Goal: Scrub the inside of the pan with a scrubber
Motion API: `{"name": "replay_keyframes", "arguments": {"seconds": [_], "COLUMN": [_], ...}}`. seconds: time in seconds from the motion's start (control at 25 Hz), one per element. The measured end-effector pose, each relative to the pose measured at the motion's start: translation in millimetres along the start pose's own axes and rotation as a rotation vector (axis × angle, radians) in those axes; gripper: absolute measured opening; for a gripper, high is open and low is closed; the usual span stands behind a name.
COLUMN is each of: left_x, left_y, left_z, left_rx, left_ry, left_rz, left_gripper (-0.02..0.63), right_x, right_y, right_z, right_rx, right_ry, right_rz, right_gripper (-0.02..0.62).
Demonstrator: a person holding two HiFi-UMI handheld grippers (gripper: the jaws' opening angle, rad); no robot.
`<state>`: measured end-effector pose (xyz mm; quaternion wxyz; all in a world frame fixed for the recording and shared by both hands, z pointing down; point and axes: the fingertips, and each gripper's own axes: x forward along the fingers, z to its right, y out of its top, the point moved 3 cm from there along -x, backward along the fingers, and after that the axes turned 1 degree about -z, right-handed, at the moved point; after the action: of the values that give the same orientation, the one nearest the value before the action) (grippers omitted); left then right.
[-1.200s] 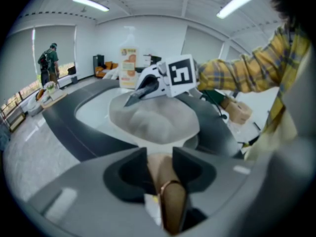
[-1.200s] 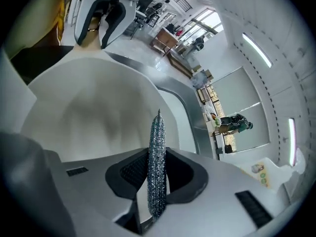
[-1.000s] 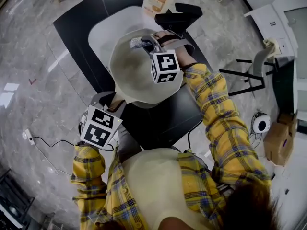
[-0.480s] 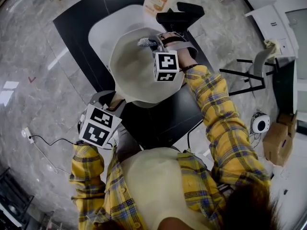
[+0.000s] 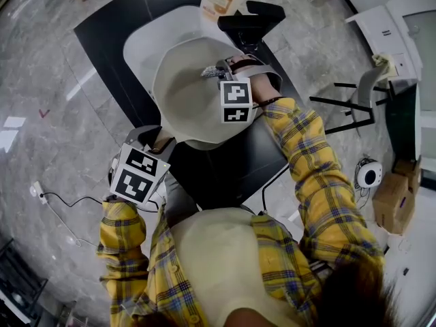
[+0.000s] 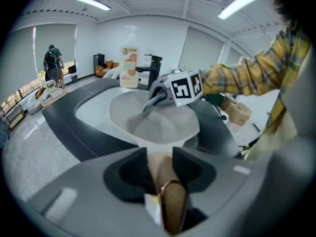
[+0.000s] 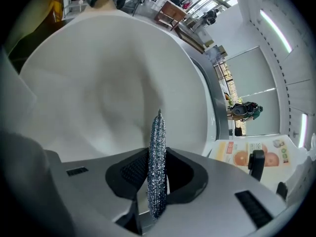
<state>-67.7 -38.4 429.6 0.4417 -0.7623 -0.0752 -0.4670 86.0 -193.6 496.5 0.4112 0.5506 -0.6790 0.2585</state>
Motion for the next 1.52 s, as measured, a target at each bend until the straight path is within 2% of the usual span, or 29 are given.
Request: {"name": "replay_keyframes", "arguments": {"seconds": [0.32,1.08,1.32,1.52], "left_x": [0.6,0.6,1.0,2.1], "left_y": [0.1,-1.6,-1.1,-1.8], "left_z": [0.0,1.9,4.4,3.5], "left_rx": [-0.01,-0.013,-0.017,-0.015], "left_ry": [0.007,0.039,0.046,0.048], "left_rz": [0.001,0.007,0.016,0.009], "left_gripper": [0.166,0.166,0.164,0.164], "right_x": [-11.3,-52.8,-69.6,-76.2], "right_y": [-1.8,7.4,26.5,39.8], "right_z": [-25.6,-78.1,-92.0,-93.5], "right_rx": [-0.005,-0.065,0.012,0.093], "right_ry": [0.093,0.402,0.532,0.601], "right_rz": [-0.023,-0.042,0.036,0.07], "right_gripper": [0.083,0.083,0.083,0.083]}}
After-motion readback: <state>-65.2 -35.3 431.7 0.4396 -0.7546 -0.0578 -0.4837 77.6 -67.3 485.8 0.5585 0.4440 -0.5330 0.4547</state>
